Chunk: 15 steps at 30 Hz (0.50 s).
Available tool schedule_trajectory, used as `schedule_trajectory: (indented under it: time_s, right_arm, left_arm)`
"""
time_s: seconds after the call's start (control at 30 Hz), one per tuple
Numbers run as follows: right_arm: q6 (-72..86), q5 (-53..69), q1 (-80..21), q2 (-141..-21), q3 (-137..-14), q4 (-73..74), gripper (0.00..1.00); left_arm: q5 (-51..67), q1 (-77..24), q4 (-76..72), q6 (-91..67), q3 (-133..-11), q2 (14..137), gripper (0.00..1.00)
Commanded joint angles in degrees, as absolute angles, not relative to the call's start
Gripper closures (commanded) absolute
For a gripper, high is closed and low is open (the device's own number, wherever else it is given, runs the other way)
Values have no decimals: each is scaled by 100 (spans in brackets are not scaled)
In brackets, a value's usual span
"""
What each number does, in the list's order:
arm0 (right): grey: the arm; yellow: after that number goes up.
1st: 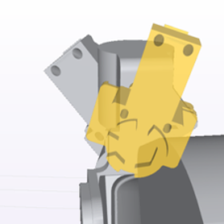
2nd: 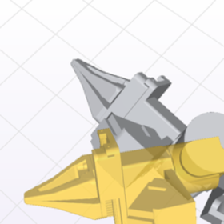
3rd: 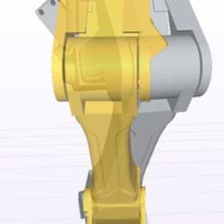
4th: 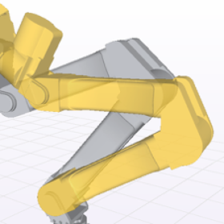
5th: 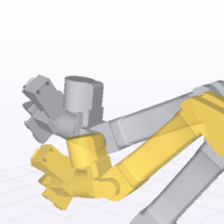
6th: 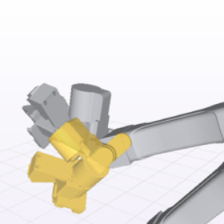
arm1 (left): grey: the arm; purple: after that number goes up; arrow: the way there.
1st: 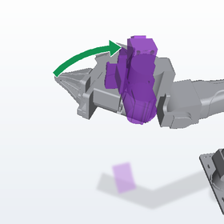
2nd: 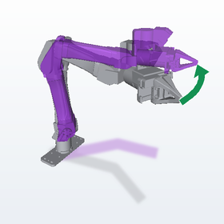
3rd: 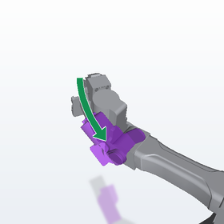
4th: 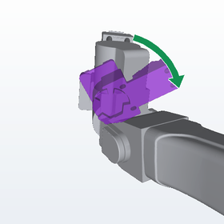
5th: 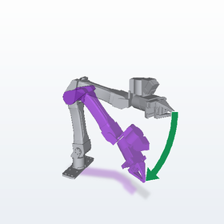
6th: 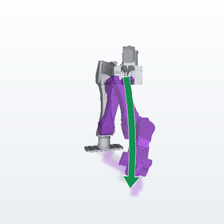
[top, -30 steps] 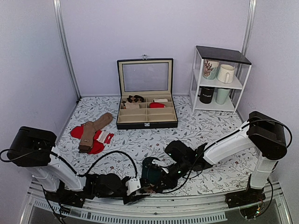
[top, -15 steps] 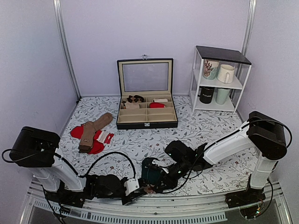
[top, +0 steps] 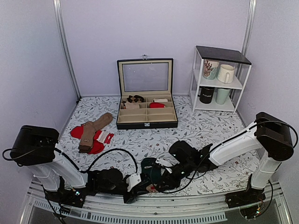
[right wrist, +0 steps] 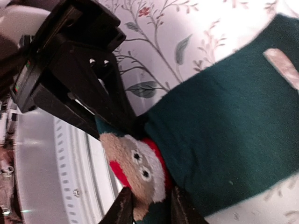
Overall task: Roll the socks
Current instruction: Roll the sock at the center of the board.
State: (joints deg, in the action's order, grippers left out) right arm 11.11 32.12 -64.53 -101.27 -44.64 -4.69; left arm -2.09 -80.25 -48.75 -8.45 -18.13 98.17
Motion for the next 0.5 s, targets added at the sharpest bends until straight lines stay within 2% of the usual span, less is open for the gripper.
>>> schedule_trajectory:
  time_s: [0.0,0.1,0.23,0.47]
  right_arm:
    - [690,1777,-6654,-9260,-3780,-1218,63]
    - [-243,897,-7249,-8634,-3144,-2163,48]
    - [-1222,107,-7720,-8442,-2739,-2827,36]
    - [-1601,-511,-8006,-9186,-2978,-2892,34]
  left_arm:
    - [636,-7789,-3985,-1521,-1785,9945,100]
    - [819,-7635,-3890,-1725,-1744,9979,100]
    - [1042,-7487,-3908,-1964,-1694,10037,100]
    - [1279,-7426,-3961,-2030,-1723,10277,100]
